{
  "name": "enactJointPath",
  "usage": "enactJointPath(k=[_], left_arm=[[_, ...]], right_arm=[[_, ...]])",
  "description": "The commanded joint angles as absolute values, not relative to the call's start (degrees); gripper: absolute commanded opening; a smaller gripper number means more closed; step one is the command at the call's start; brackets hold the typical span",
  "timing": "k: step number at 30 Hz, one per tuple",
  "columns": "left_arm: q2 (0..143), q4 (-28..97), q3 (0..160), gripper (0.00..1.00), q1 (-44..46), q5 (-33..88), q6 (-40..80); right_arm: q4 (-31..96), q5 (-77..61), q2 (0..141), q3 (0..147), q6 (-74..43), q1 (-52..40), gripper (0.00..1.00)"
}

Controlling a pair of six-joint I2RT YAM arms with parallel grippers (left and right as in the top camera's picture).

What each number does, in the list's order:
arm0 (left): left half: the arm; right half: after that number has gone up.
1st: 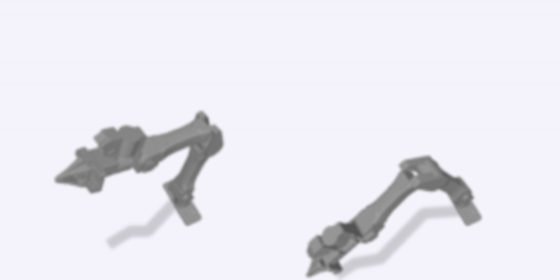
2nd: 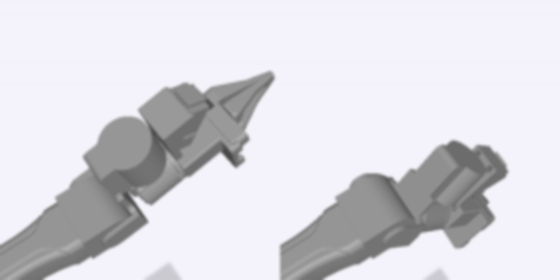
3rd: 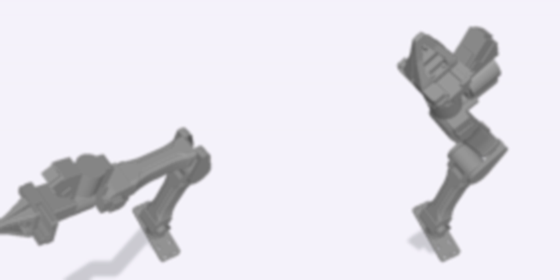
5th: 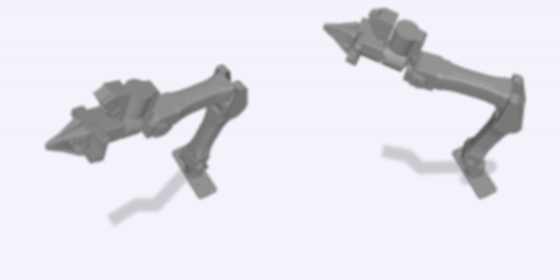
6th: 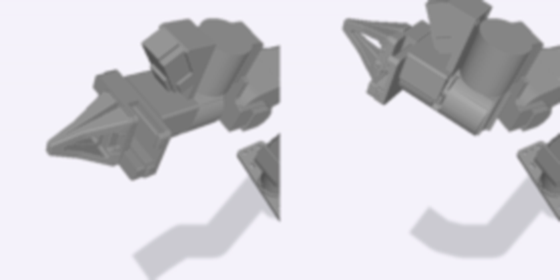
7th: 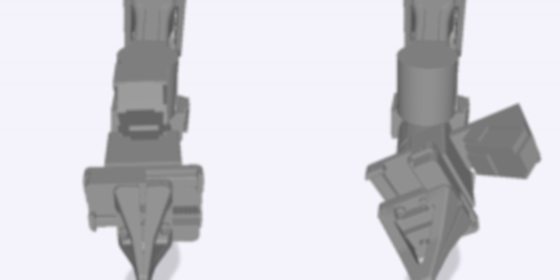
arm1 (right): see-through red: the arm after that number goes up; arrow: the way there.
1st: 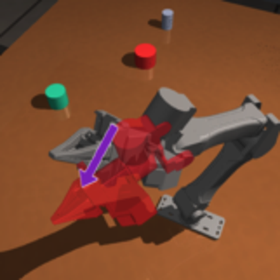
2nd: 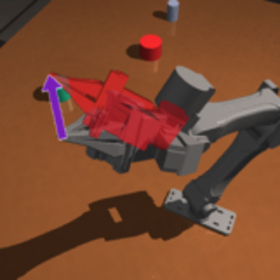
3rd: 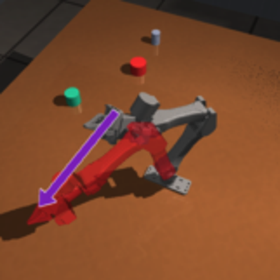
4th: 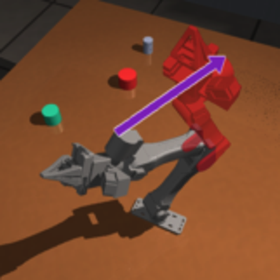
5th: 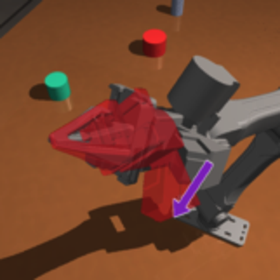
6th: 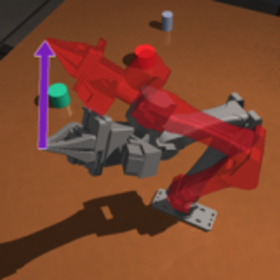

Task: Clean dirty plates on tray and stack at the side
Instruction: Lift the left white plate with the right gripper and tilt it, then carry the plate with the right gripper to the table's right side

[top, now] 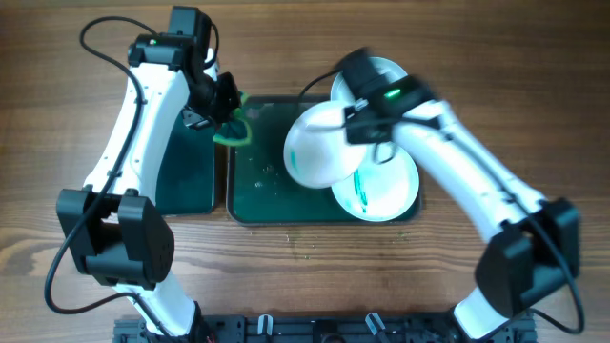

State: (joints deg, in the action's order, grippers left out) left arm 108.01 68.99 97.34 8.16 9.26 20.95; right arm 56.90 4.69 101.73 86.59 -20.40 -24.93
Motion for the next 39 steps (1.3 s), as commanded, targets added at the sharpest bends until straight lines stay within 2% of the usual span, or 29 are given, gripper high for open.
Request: enactJointPath(k=[1, 8, 13, 19, 24, 28, 34, 39], left_arm=[[107.81, 67.16, 95.48, 0.04, 10.11, 9.1, 21.5], [107.81, 65.01, 94.02, 0.04, 14.02, 9.08, 21.5], [107.81, 64.47, 94.0, 0.04, 16.03, 9.08, 21.5], [107.81, 64.03, 94.0, 0.04, 17.06, 9.1, 21.5], [107.81, 64.03, 93.97, 0.04, 17.06, 9.1, 21.52], [107.81, 63.99, 93.95, 0.04, 17.06, 9.1, 21.52], [107.81, 63.83, 93.95, 0.04, 17.06, 9.1, 21.52], [107.81, 63.09, 93.97, 0.04, 17.06, 9.1, 21.52]], right_arm=[[56.9, -12.4, 96.03, 86.96, -14.98, -13.78, 0.04], [58.54, -12.58, 95.68, 83.74, -14.52, 6.22, 0.04], [52.9, -12.58, 95.68, 74.24, -15.7, 18.72, 0.04], [42.96, -12.58, 95.68, 62.19, -18.85, 27.62, 0.04], [32.86, -12.58, 95.68, 54.15, -19.51, 28.42, 0.06], [30.3, -12.58, 95.68, 52.05, -19.49, 27.51, 0.28], [39.35, -20.43, 94.89, 55.55, -14.44, 26.98, 0.4], [47.48, -24.23, 90.72, 58.28, -8.97, 22.39, 0.4]])
